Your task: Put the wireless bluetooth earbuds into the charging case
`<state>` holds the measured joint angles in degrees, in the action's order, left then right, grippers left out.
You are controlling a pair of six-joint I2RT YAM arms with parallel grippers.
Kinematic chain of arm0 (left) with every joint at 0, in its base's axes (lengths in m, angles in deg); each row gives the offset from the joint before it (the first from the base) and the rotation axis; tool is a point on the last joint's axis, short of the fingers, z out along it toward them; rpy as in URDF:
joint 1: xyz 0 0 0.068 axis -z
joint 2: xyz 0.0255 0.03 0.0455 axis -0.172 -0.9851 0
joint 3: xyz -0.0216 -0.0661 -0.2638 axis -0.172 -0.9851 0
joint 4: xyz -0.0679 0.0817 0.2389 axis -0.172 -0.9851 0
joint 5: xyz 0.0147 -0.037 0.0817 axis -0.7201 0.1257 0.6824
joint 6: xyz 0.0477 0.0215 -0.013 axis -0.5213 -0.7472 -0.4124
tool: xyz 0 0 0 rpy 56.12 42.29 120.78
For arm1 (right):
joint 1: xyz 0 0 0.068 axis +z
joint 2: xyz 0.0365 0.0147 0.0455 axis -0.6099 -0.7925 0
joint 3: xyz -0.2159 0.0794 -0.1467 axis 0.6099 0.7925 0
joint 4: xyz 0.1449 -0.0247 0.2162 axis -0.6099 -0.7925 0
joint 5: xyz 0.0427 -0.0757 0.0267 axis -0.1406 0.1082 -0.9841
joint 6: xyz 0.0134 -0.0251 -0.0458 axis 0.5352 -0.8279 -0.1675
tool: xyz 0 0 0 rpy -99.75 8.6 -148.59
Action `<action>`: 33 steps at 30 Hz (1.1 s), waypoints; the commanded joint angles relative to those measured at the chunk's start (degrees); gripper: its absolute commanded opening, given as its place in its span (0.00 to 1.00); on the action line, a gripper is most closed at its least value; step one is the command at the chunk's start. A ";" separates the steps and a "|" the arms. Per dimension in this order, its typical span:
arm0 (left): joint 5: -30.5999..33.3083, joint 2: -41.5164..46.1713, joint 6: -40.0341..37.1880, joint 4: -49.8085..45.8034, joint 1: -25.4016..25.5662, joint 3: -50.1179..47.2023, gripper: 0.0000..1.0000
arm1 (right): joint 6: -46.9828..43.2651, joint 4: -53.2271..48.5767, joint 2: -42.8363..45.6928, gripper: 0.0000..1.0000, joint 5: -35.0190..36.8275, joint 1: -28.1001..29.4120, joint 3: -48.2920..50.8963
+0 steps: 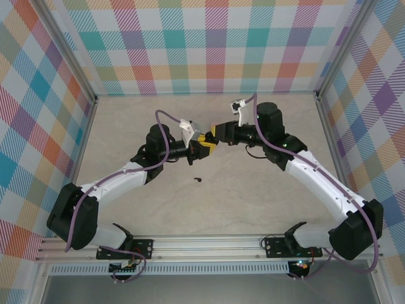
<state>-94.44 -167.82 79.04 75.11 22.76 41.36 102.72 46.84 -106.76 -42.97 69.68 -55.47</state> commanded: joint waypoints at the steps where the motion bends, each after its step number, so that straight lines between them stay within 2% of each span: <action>1: 1.33 2.24 -3.55 2.51 0.87 -0.73 0.12 | -1.08 2.38 2.47 0.26 1.67 0.42 0.57; 33: -0.40 3.52 -2.89 4.87 0.87 -0.83 0.12 | -1.35 3.67 1.58 0.26 1.50 0.84 1.96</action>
<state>-93.72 -165.77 76.74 77.14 22.98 40.99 102.28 48.61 -104.84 -40.94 70.23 -53.74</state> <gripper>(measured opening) 0.225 0.261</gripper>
